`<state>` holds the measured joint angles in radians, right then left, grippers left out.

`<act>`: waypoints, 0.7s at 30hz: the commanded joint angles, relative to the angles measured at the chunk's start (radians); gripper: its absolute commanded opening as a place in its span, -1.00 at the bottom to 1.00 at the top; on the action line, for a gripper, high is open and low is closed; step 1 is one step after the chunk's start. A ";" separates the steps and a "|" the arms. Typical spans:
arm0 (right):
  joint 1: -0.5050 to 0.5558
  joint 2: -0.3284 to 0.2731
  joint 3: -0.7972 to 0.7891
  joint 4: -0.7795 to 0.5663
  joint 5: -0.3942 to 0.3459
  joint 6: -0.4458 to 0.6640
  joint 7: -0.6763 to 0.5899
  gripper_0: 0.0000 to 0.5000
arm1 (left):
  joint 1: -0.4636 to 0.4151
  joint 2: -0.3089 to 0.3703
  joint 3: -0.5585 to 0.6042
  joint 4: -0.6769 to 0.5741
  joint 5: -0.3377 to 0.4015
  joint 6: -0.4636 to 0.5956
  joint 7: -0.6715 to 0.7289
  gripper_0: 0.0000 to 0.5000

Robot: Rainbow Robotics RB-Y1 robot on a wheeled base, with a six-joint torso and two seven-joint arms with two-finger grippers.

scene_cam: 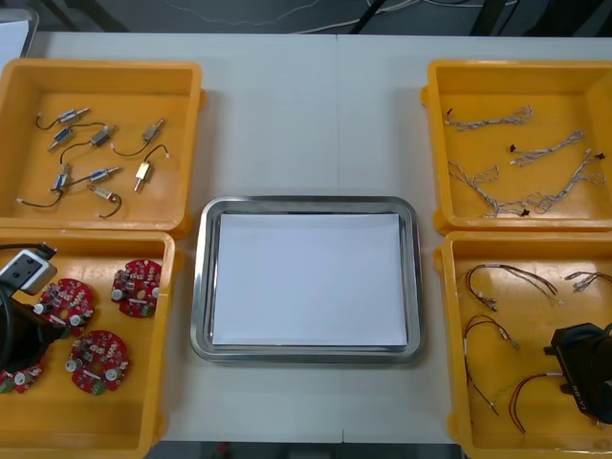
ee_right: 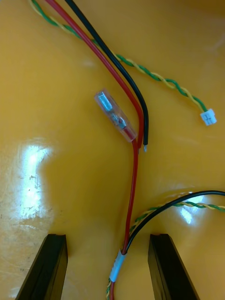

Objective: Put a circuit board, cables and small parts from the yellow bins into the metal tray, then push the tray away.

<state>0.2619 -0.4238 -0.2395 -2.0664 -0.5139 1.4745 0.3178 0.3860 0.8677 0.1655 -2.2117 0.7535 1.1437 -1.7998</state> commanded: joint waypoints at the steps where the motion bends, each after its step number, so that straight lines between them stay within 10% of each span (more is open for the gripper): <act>1: 0.030 0.014 0.036 -0.009 0.017 -0.010 0.004 1.00 | -0.019 -0.015 -0.024 0.003 -0.033 -0.025 0.014 1.00; 13: 0.028 0.014 0.051 -0.009 0.023 -0.010 0.003 1.00 | -0.018 -0.015 -0.057 0.041 -0.077 -0.073 0.002 1.00; 15: 0.028 0.014 0.051 -0.009 0.023 -0.010 0.003 0.51 | -0.019 -0.015 -0.061 0.046 -0.088 -0.079 0.004 1.00; 17: 0.025 0.014 0.051 -0.009 0.022 -0.010 0.003 -0.85 | -0.019 -0.015 -0.075 0.047 -0.111 -0.093 0.007 1.00; 21: 0.019 0.014 0.051 -0.009 0.023 -0.010 0.003 -1.00 | -0.026 -0.019 -0.090 0.052 -0.134 -0.102 0.014 1.00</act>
<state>0.2619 -0.4238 -0.2147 -2.0674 -0.4982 1.4668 0.3177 0.3856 0.8666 0.0985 -2.1615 0.6408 1.0581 -1.7998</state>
